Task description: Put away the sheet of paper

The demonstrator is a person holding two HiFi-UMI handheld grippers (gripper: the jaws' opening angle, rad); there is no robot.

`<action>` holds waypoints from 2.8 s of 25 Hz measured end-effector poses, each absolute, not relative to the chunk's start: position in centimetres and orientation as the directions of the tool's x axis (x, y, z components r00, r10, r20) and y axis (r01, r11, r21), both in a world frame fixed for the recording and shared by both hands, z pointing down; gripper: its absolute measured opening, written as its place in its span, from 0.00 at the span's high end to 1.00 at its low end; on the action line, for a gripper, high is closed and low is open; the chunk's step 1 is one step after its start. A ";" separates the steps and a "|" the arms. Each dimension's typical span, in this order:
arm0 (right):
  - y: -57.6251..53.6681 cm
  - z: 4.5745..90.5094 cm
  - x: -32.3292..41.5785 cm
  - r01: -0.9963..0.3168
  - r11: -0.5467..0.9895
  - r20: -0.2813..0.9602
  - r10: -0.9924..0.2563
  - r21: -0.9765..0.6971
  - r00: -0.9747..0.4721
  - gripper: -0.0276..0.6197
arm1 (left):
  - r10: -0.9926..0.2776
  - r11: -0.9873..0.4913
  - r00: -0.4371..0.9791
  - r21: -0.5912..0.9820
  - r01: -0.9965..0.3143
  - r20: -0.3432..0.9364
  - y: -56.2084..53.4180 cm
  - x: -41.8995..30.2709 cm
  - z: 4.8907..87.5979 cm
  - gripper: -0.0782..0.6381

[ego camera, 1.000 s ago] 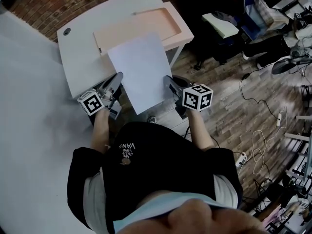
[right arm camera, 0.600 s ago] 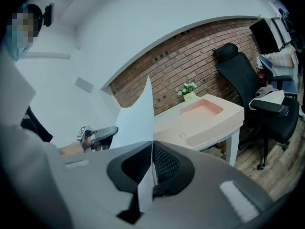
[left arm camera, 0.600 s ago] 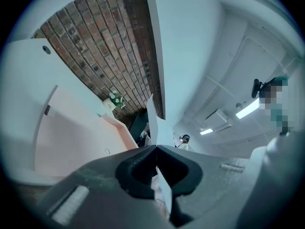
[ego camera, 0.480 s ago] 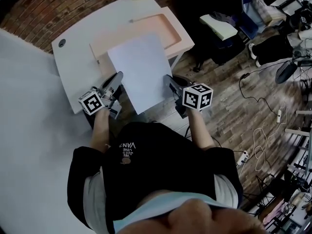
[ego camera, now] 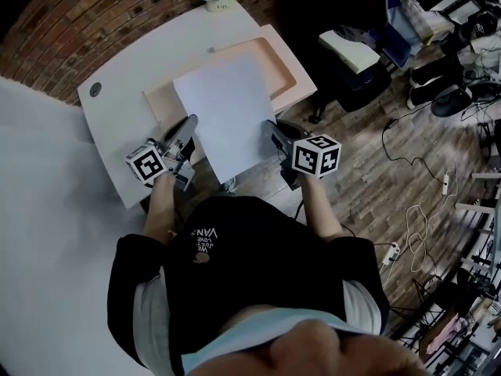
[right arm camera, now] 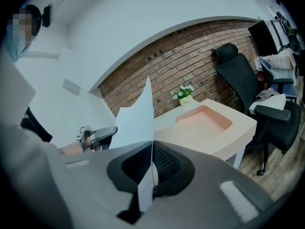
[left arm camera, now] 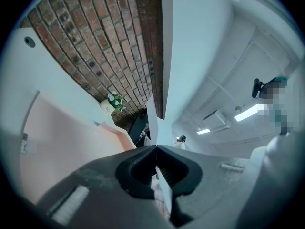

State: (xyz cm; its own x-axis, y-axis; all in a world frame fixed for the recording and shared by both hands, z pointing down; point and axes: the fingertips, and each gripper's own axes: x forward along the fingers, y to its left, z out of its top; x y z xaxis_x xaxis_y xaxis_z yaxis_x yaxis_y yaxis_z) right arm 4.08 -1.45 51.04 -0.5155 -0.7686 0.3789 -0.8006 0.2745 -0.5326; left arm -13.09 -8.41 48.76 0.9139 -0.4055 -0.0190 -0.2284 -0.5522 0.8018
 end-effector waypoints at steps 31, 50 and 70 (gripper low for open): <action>-11.5 54.8 3.2 -0.801 0.259 0.456 -0.710 -0.540 -0.537 0.96 | -0.427 -0.495 0.904 0.828 -0.265 0.034 -17.5 -14.2 52.4 0.89; -14.3 58.9 4.5 -0.756 0.287 0.519 -0.584 -0.588 -0.625 0.96 | -0.504 -0.400 0.850 0.830 -0.387 0.154 -18.9 -13.3 56.6 0.89; -16.6 60.9 5.3 -0.792 0.286 0.607 -0.519 -0.540 -0.601 0.95 | -0.503 -0.351 0.836 0.831 -0.431 0.221 -20.3 -12.2 59.4 0.89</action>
State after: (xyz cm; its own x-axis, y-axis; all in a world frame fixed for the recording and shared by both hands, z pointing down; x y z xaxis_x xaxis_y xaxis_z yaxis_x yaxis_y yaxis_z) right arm 5.28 -16.61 60.94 -0.6014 -0.5194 0.6071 -0.7918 0.2860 -0.5396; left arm -12.20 -20.30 59.40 0.8356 -0.5028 0.2212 -0.4313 -0.3511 0.8311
